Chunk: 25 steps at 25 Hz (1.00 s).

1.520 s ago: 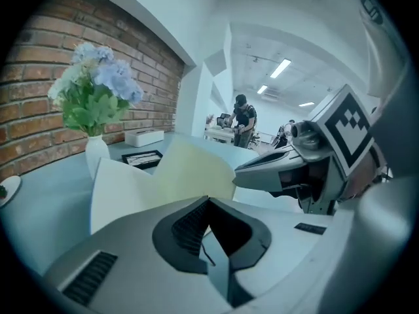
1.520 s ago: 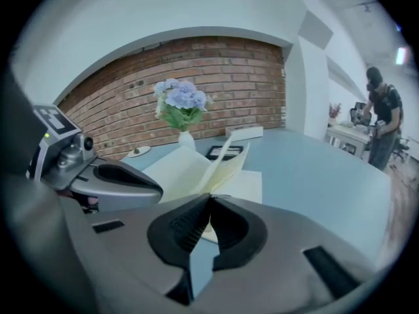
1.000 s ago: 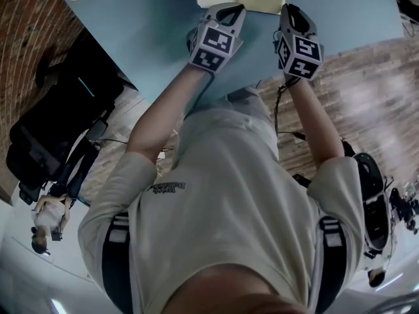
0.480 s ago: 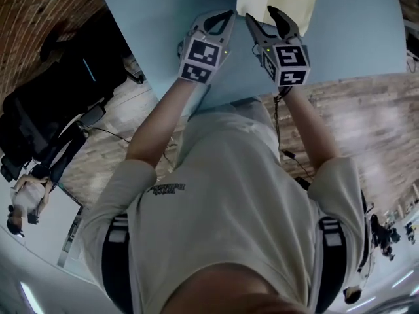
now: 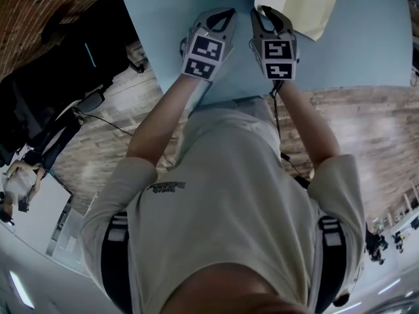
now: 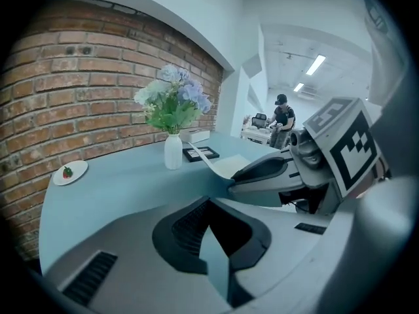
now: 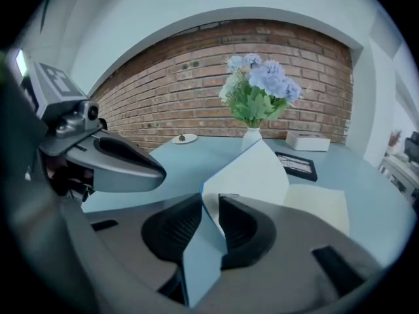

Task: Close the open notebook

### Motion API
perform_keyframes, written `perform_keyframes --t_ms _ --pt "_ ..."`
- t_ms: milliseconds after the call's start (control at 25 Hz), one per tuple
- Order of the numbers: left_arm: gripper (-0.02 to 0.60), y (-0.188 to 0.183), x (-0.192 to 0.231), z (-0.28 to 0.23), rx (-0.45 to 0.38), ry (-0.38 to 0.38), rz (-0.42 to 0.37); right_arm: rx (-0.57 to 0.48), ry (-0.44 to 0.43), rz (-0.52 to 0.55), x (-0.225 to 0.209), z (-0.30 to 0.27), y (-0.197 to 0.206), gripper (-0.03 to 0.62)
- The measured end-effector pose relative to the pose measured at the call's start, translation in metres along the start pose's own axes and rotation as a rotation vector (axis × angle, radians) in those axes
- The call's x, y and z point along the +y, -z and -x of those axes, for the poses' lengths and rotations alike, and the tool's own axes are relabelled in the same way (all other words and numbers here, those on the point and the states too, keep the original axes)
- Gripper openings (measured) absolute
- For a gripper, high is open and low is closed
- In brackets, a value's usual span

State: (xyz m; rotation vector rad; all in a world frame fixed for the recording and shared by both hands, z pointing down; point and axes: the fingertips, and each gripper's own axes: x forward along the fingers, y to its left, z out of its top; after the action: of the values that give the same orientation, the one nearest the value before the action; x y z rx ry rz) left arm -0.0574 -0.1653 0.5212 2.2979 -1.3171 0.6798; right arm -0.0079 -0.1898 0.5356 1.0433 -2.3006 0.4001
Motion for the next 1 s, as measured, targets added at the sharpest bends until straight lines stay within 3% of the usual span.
perform_keyframes --t_ms 120,280,560,840,1000 --pt "0.012 -0.007 -0.011 -0.001 -0.012 0.025 -0.016 -0.031 0.041 -0.023 -0.011 0.023 -0.001 0.055" --pt "0.012 -0.017 -0.036 -0.009 -0.025 0.084 -0.046 -0.059 0.104 -0.065 -0.032 0.053 0.004 0.052" --pt "0.012 -0.016 -0.095 -0.066 0.002 0.232 -0.098 -0.004 0.259 -0.178 -0.1 0.077 0.061 0.051" --pt "0.012 0.006 -0.115 -0.109 0.104 0.268 -0.107 0.066 0.277 -0.304 -0.136 0.068 0.119 0.081" --pt "0.012 0.012 -0.115 -0.121 0.142 0.265 -0.108 0.082 0.264 -0.341 -0.141 0.057 0.132 0.083"
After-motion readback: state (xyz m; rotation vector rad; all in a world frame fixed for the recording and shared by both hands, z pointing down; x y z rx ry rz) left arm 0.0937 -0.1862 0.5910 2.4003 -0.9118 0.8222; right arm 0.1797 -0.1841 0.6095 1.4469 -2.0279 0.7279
